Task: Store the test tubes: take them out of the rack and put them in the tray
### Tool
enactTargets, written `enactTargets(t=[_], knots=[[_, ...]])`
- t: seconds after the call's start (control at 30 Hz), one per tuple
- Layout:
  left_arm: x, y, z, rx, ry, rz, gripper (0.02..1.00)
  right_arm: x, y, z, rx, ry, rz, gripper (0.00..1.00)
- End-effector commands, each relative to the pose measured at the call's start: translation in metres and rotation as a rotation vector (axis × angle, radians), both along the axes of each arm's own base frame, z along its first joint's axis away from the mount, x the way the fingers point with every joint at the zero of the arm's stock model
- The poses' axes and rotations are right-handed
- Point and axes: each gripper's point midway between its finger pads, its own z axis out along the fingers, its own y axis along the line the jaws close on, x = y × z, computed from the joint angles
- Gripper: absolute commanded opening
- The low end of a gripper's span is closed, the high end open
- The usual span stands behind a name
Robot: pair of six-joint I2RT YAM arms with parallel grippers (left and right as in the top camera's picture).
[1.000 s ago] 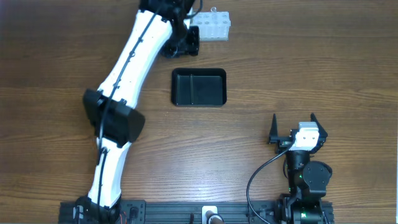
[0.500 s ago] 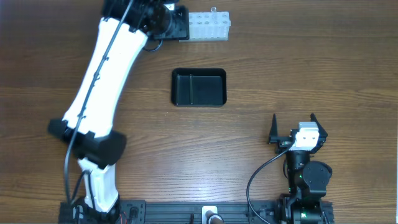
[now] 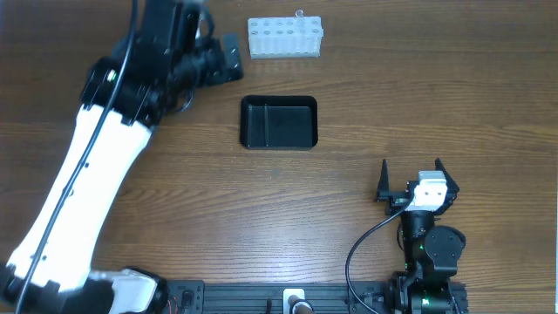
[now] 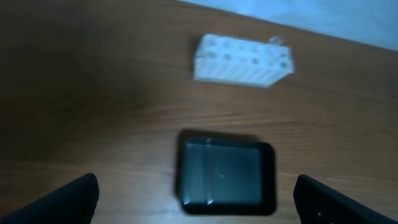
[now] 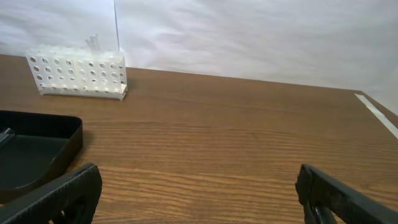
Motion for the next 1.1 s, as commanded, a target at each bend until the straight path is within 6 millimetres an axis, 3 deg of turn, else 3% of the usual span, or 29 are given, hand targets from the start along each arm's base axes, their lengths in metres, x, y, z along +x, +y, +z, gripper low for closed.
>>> enactTargets(t=[0.03,0.27,0.43,0.73,0.87,1.1], knots=[[-0.028,0.029,0.000,0.010,-0.044,0.059,0.998,0.000,0.003,-0.002,0.003,-0.003,0.015,0.993],[-0.040,0.056,0.001,-0.015,-0.245,0.088,0.998,0.000,0.003,-0.002,0.003,-0.003,0.015,0.991],[-0.056,0.086,-0.005,-0.040,-0.353,0.163,0.998,0.000,0.003,-0.002,0.003,-0.003,0.015,0.993],[-0.076,0.123,0.007,0.031,-0.569,0.146,0.998,0.000,0.003,-0.002,0.003,-0.003,0.015,0.993],[-0.083,0.132,0.007,0.039,-0.638,0.177,0.998,0.000,0.003,-0.002,0.003,-0.003,0.015,0.993],[-0.095,0.129,0.000,0.033,-0.812,0.157,0.996,0.000,0.003,-0.002,0.003,-0.003,0.015,0.993]])
